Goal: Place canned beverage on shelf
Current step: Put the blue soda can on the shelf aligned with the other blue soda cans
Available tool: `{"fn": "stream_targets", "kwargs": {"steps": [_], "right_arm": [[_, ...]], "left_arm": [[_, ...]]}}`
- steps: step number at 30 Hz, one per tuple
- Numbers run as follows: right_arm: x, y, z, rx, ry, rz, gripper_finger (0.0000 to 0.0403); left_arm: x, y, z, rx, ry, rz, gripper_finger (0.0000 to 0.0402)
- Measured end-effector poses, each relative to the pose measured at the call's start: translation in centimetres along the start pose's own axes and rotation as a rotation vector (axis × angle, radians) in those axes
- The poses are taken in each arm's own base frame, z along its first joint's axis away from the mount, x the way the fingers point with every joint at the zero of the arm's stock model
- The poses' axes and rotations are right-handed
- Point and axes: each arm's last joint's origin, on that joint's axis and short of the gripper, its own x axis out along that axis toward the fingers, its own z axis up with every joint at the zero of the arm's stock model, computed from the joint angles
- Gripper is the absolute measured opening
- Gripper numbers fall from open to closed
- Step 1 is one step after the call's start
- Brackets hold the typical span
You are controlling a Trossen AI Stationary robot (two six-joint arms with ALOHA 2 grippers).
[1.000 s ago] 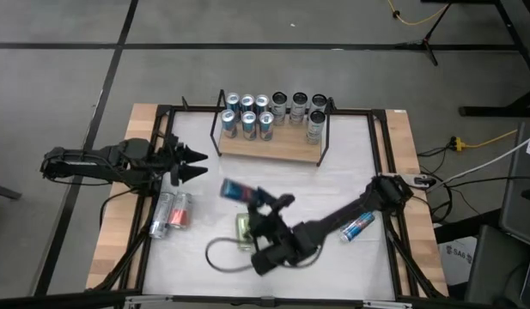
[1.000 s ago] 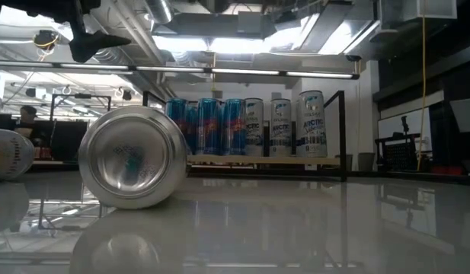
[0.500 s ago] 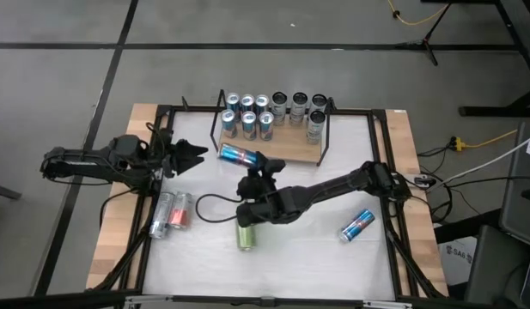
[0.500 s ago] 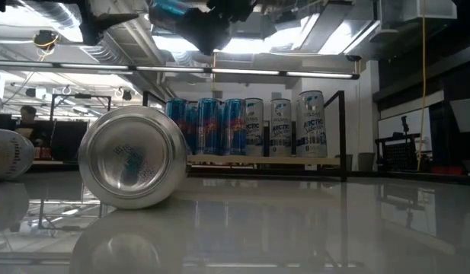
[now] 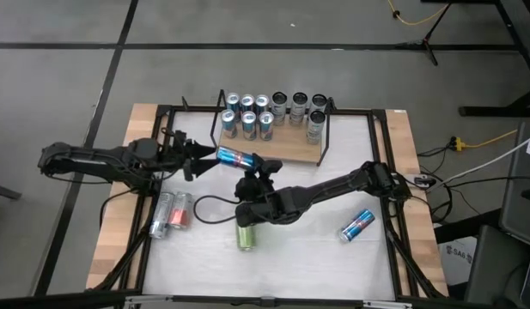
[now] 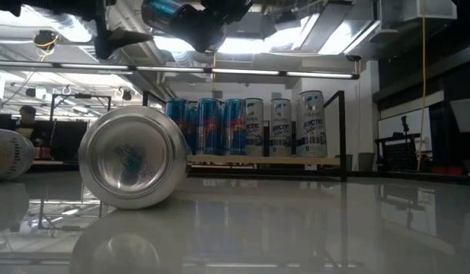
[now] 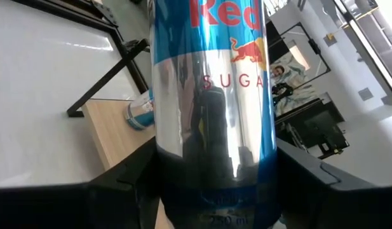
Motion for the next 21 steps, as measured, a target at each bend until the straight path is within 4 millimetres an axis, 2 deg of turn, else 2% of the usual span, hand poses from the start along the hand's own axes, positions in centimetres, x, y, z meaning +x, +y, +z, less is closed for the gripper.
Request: {"fn": "stream_targets", "kwargs": {"steps": [21], "right_arm": [[0.0, 0.0, 0.0, 0.005, -0.002, 0.015, 0.0225]], "left_arm": [[2.5, -0.3, -0.7, 0.014, -0.012, -0.012, 0.0386]]}}
